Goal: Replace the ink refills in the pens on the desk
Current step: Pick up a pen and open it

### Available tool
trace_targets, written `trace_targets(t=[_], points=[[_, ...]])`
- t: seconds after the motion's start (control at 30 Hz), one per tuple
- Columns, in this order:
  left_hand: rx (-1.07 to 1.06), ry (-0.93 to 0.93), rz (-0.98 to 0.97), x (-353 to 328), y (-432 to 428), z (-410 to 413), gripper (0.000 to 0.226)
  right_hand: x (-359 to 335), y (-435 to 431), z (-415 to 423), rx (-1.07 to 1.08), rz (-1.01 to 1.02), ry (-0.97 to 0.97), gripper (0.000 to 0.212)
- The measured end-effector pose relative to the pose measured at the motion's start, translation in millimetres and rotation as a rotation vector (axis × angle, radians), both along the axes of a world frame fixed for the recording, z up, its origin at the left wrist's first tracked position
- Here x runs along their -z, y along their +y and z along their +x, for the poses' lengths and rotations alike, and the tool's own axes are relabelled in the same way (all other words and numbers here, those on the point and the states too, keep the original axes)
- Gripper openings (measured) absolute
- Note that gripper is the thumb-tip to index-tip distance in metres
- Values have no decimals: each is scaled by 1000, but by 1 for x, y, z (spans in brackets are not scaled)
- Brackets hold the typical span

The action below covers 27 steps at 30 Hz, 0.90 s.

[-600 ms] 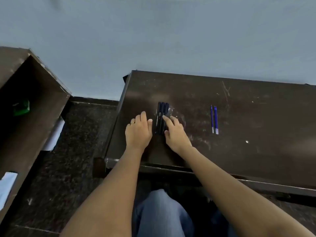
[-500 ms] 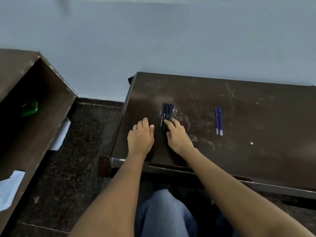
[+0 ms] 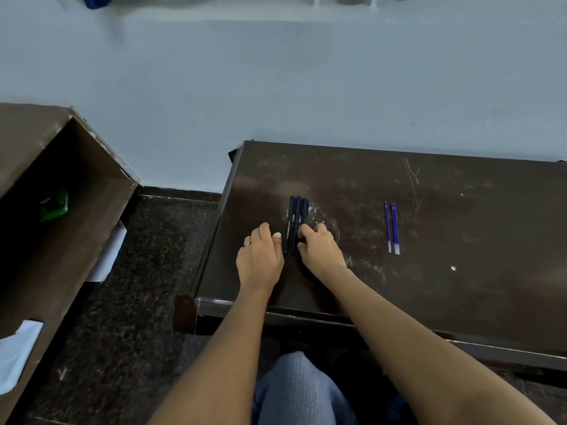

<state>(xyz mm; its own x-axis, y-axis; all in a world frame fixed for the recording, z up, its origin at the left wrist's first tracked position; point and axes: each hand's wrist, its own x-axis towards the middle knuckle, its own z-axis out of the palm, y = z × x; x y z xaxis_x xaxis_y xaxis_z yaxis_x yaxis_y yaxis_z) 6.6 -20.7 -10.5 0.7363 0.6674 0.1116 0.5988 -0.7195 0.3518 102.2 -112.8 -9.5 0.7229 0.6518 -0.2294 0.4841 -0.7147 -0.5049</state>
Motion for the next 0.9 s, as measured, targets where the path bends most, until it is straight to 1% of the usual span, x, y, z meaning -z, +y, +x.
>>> trace_targets(t=[0.1, 0.23, 0.3, 0.37, 0.4, 0.43, 0.47, 0.53, 0.57, 0.63, 0.7, 0.73, 0.77, 0.8, 0.83, 0.87, 0.9], points=[[-1, -9, -9, -2, -4, -2, 39, -3, 0, -3, 32, -42, 22, 19], [-7, -26, -14, -9, -11, -6, 38, -6, -9, -9, 138, -102, 101, 24], [1, -70, -23, -14, -14, -7, 34, -8, -19, -12, 232, -57, 161, 26], [7, -115, -97, -22, -19, -8, 30, -12, -30, -15, 349, 64, 249, 26], [-8, -135, -187, -26, -21, -7, 30, -13, -35, -18, 386, 143, 297, 26], [-47, -153, -322, -30, -23, -5, 31, -16, -40, -22, 397, 220, 344, 27], [-104, -169, -498, -35, -26, -2, 33, -20, -44, -26, 386, 287, 386, 28], [-227, -186, -854, -41, -32, 5, 34, -28, -52, -36, 321, 383, 442, 29], [-256, -166, -974, -44, -36, 8, 32, -33, -55, -42, 274, 410, 451, 30], [-251, -163, -1076, -52, -45, 9, 24, -44, -60, -52, 186, 434, 460, 30], [-296, -286, -1164, -58, -53, 8, 16, -54, -64, -58, 133, 432, 454, 28], [-321, -349, -1209, -60, -57, 7, 17, -58, -67, -60, 114, 431, 440, 24], [-337, -389, -1220, -64, -62, 4, 19, -62, -70, -61, 101, 429, 414, 18], [-334, -397, -1185, -68, -67, 1, 19, -66, -74, -60, 110, 433, 380, 11], [-303, -371, -1108, -71, -71, -3, 20, -71, -77, -59, 150, 452, 360, 5], [-257, -337, -1029, -73, -75, -8, 21, -76, -79, -58, 225, 488, 365, 5], [-207, -306, -961, -76, -79, -14, 23, -81, -81, -56, 321, 541, 394, 12]])
